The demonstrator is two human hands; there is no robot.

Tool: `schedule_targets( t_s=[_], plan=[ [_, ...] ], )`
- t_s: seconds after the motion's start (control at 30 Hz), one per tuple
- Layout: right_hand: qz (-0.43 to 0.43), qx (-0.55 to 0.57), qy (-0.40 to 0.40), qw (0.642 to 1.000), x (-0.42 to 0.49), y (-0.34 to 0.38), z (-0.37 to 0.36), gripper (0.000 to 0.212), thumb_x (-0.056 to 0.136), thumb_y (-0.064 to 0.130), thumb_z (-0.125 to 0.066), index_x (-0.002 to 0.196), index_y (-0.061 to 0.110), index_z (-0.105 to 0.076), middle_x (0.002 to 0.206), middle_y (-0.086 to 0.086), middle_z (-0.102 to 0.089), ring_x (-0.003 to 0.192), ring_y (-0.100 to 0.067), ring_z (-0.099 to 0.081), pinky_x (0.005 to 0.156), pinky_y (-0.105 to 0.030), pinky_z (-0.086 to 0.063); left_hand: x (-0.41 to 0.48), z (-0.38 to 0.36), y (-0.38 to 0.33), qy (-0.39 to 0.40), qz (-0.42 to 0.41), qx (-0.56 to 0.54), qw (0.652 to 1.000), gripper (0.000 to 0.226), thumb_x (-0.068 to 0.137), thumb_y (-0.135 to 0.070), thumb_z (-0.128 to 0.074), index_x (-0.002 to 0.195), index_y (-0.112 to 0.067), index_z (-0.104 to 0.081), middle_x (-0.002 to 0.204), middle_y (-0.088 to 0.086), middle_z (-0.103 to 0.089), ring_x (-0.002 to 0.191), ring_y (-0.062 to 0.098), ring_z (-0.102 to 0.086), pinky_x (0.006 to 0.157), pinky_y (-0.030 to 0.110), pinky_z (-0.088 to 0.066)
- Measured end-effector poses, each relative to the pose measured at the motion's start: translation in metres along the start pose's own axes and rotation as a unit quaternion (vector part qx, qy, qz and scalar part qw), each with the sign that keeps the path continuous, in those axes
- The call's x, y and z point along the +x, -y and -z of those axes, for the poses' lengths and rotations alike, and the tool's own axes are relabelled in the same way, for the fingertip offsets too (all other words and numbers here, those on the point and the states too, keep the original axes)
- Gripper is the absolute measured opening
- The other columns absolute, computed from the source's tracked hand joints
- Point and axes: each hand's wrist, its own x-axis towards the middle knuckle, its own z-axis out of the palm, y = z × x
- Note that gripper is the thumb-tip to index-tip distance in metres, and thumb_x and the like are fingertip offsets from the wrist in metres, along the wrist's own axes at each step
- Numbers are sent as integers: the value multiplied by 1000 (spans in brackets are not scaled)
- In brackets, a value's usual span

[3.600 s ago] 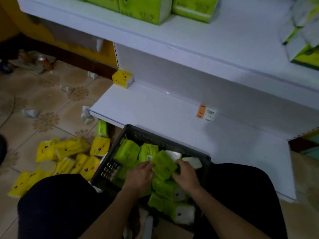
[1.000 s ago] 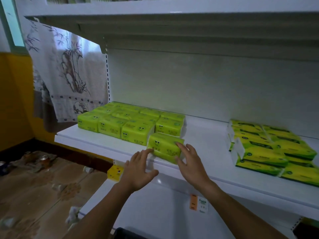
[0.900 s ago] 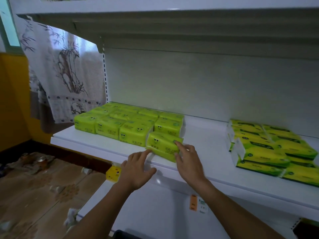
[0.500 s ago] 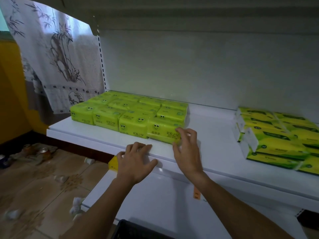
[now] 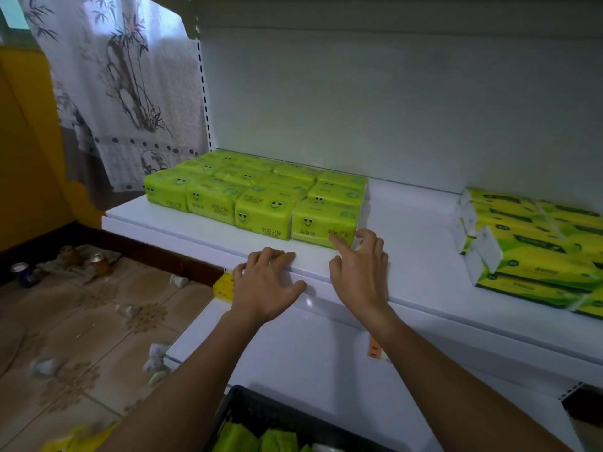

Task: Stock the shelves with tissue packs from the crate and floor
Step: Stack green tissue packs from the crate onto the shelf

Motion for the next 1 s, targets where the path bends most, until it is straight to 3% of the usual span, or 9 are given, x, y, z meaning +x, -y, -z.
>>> schedule_targets(
  t_s=[0.07,0.17,0.23,0.3,0.43,0.57,0.67,0.8,1.0],
  plan=[
    [19,24,-44,999,-6,1,0,37,73,13,-51,105,19,-69,105,-16,-54,95,-35,-54,74,-40,-47,-4,-3,6,-27,-16,-69,997,83,55,-66,-25,127,-35,-52,134,-12,-46,128,12,-34,106,36,-24],
    [64,86,-71,992,-36,7,-9,37,74,14,-45,105,18,-65,103,-11,-54,92,-29,-54,77,-36,-44,-15,-5,17,-51,-14,-259,965,62,62,-50,-45,115,-24,-64,130,-6,-53,127,3,-36,106,24,-26],
    [96,120,-82,985,-65,16,-22,36,75,12,-46,106,17,-63,103,-9,-54,96,-26,-51,88,-39,-39,-31,-11,26,-70,-52,-249,965,48,68,-36,-48,110,-18,-66,132,-3,-52,126,6,-38,104,25,-31],
    [126,165,-57,977,-91,30,-38,36,75,8,-47,107,16,-61,107,-8,-53,102,-22,-46,98,-38,-34,-50,-24,43,-73,-78,-196,975,46,70,-32,-48,110,-18,-65,138,1,-48,124,18,-46,98,33,-38],
    [112,247,121,955,-140,55,-87,40,79,2,-47,116,13,-59,120,-10,-53,112,-18,-40,93,-31,-42,-104,-56,92,-1,47,-151,987,59,67,-43,-38,118,-23,-61,136,1,-51,125,21,-45,100,38,-37],
    [-23,275,316,908,-186,61,-147,43,85,0,-48,125,12,-54,130,-7,-49,123,-21,-41,103,-36,-38,-163,-98,144,72,167,-134,974,68,64,-46,-35,119,-17,-62,133,7,-54,122,27,-48,101,36,-38],
    [-95,253,416,868,-213,60,-184,47,85,0,-51,131,10,-49,134,-9,-48,127,-24,-43,106,-31,-33,-200,-133,169,142,268,-173,937,68,67,-47,-45,126,-15,-55,136,9,-47,124,27,-46,101,30,-35],
    [-96,207,547,806,-250,60,-226,51,87,3,-52,137,9,-43,140,-9,-44,128,-24,-44,106,-31,-35,-233,-181,186,200,385,-206,877,57,85,-22,-62,137,-13,-40,136,13,-46,122,28,-47,99,33,-39],
    [-96,134,650,742,-279,59,-270,57,85,15,-61,137,5,-41,136,-14,-47,125,-27,-46,101,-30,-38,-244,-217,199,303,442,-224,814,80,73,-46,-53,144,-19,-27,143,15,-38,131,30,-37,107,39,-32]
  ],
)
